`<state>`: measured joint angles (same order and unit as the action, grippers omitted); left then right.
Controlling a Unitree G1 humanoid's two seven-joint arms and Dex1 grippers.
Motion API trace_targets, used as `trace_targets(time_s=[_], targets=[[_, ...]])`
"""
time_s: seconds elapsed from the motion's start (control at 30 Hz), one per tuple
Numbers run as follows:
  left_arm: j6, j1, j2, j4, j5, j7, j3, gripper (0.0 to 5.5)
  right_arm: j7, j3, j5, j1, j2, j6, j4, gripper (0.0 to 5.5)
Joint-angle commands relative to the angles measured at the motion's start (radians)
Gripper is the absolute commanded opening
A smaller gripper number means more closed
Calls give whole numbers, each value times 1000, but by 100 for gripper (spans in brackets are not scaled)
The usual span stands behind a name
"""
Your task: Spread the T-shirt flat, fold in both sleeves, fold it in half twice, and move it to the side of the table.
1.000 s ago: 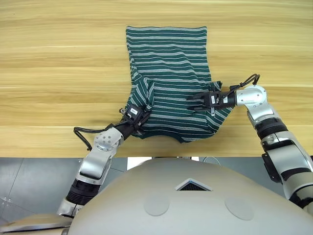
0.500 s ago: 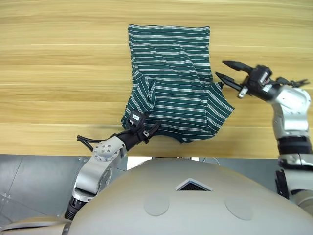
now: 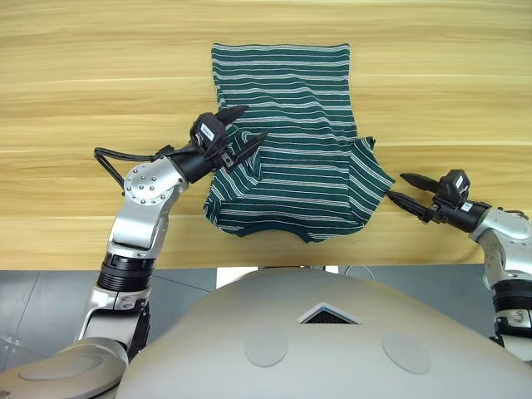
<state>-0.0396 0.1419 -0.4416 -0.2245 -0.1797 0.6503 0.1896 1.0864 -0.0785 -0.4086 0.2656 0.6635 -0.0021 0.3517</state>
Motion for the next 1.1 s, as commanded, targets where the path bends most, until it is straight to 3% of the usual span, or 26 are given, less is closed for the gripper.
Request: trace_targets(time_s=[0.03, 0.17, 0.7, 1.1], targets=[[77, 102, -25, 53, 37, 24, 14, 279, -1, 39, 31, 17, -5, 124, 38, 319], [125, 172, -25, 83, 40, 27, 4, 279, 36, 59, 7, 36, 3, 187, -27, 319], [140, 204, 12, 100, 33, 8, -8, 279, -69, 76, 25, 36, -6, 264, -184, 5], [160, 285, 4, 78, 64, 10, 24, 279, 23, 37, 21, 21, 43, 159, -251, 0]])
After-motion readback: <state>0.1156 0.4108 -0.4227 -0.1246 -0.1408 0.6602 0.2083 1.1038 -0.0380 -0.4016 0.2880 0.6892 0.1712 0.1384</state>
